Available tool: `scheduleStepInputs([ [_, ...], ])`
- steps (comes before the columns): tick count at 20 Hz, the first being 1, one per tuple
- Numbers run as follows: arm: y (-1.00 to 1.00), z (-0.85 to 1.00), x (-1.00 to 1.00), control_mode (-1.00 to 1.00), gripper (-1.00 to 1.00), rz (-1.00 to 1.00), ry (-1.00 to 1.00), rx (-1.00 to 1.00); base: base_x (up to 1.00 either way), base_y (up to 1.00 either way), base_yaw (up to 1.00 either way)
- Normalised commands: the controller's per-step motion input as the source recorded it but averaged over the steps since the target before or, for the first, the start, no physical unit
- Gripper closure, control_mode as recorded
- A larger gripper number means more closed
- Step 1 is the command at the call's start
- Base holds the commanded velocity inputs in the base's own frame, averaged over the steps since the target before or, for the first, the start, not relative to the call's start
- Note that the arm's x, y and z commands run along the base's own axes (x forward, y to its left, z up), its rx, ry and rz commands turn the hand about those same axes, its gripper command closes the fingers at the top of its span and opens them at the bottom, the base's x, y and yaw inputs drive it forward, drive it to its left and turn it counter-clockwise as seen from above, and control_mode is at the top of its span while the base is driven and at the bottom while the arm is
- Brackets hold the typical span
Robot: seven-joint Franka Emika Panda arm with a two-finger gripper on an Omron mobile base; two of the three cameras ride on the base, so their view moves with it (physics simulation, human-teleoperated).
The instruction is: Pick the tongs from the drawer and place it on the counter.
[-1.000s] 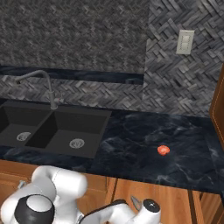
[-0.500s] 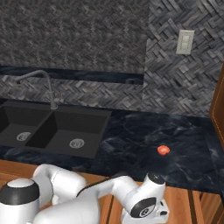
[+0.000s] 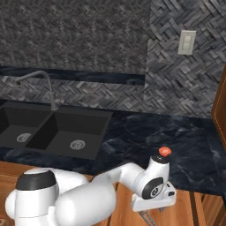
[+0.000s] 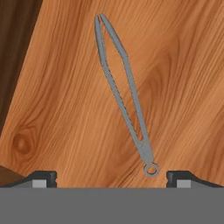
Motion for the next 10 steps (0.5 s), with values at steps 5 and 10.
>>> scheduleStepInputs([
  [5, -0.16, -0.19, 0.15, -1.00, -1.00, 0.08, -0.03, 0.00, 0.00, 0.00, 0.00],
  [10, 0.11, -0.44, 0.00, -1.00, -1.00, 0.08, -0.08, -0.01, 0.00, 0.00, 0.00],
])
